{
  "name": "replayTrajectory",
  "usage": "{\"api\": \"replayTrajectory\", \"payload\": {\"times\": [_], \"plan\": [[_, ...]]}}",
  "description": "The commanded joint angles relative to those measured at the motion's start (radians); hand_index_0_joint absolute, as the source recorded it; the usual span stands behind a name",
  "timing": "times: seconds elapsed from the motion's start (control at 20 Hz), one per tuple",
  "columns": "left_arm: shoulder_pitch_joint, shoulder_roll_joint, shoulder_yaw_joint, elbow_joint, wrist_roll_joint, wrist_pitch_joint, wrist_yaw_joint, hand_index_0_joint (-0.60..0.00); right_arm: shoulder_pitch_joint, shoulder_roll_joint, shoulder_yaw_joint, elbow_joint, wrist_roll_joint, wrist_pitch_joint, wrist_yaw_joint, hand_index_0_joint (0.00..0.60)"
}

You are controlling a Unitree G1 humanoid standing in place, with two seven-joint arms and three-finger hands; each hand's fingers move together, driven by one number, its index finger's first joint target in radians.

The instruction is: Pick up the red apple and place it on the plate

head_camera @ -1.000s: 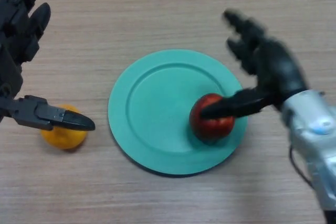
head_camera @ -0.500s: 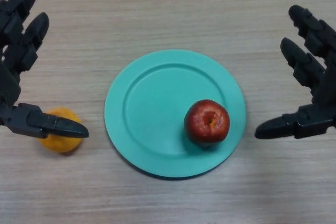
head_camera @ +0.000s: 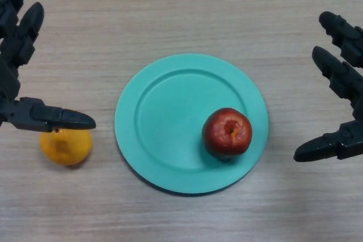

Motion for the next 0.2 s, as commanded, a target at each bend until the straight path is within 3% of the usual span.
{"api": "replayTrajectory", "payload": {"times": [0.05, 0.2], "plan": [[-0.051, 0.049, 0.037, -0.033, 0.02, -0.161, 0.054, 0.0, -0.039, -0.044, -0.062, -0.045, 0.029, -0.153, 0.005, 0.0], [-0.058, 0.051, 0.025, -0.037, 0.036, -0.135, 0.054, 0.0, -0.042, -0.044, -0.052, -0.026, 0.009, -0.179, 0.022, 0.0]]}}
